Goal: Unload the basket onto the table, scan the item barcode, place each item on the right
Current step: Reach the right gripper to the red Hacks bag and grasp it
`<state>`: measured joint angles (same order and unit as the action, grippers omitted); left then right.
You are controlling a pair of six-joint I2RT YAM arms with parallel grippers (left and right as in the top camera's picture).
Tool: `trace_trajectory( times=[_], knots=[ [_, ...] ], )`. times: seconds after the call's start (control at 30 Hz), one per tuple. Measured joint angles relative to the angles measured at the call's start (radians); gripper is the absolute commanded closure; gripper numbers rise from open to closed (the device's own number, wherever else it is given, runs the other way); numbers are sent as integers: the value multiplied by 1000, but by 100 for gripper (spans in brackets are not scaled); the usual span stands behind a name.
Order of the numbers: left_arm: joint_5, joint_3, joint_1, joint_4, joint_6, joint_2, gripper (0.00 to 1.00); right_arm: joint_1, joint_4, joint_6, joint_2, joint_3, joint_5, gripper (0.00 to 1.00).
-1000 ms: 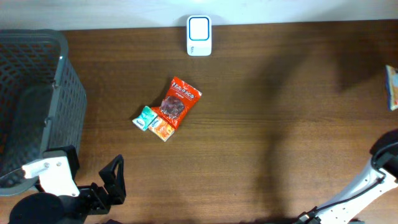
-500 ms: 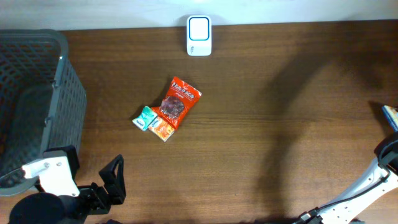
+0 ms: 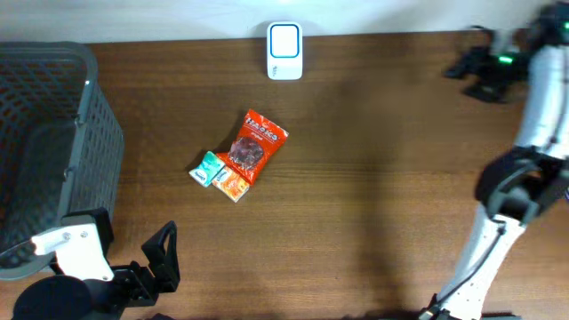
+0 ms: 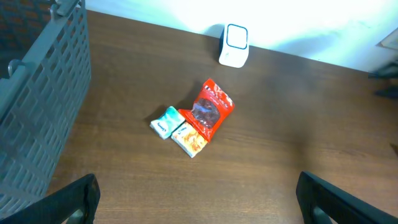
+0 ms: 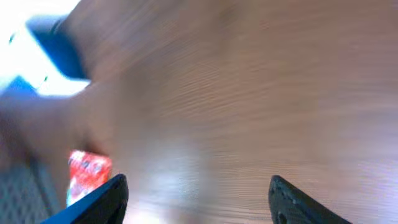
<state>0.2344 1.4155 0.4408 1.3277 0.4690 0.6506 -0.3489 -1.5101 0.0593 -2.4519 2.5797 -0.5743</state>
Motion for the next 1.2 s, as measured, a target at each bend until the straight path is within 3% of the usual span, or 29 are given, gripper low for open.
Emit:
trace_trajectory(
  times=[0.2,0.37,0.6,0.93,1.2],
  knots=[
    [0,0,0,0,0,0,1,327,-27,-45,0,0,-10,26],
    [0,0,0,0,0,0,1,589,-19,-80,0,-5,166,3],
    [0,0,0,0,0,0,1,926,157,-90,0,-165,393,1],
    [0,0,-1,0,0,0,1,1039,388,-119,1,-339,414,2],
    [0,0,-1,0,0,0,1,1111,552,-150,3,-445,516,26]
  ],
)
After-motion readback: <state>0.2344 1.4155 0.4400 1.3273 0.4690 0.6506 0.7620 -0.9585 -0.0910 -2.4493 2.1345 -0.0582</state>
